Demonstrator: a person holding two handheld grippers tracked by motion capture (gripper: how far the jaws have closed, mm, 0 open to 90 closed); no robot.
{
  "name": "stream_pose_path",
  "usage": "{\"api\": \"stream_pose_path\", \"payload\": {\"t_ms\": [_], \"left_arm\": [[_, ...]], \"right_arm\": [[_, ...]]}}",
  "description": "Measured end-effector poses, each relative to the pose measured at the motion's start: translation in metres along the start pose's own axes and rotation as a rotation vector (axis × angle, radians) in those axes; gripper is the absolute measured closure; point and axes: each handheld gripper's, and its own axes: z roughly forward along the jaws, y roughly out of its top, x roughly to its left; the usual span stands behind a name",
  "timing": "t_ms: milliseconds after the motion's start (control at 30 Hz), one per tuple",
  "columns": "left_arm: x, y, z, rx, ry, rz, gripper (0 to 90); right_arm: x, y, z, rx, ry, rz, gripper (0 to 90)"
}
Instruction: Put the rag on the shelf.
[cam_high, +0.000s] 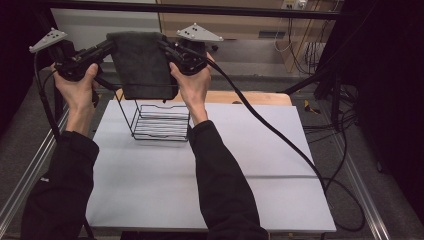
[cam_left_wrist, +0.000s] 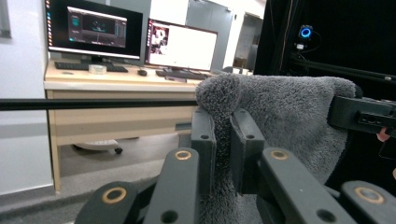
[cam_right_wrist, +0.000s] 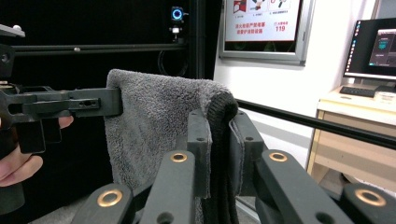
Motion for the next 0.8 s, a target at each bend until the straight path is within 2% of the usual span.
{"api": "stream_pose_path", "payload": {"t_ms": [467,800], "left_arm": [[-0.001,-0.024,-0.008,0.055,-0.03,0.014,81.0],[-0.002,-0.035,-0.022,0.068,-0.052,0.018,81.0]], "right_arm": [[0.001,-0.024,-0.009,0.048,0.025,0.012,81.1],[0.009,-0.03,-0.016,0.067,0.059,0.001,80.9]]}}
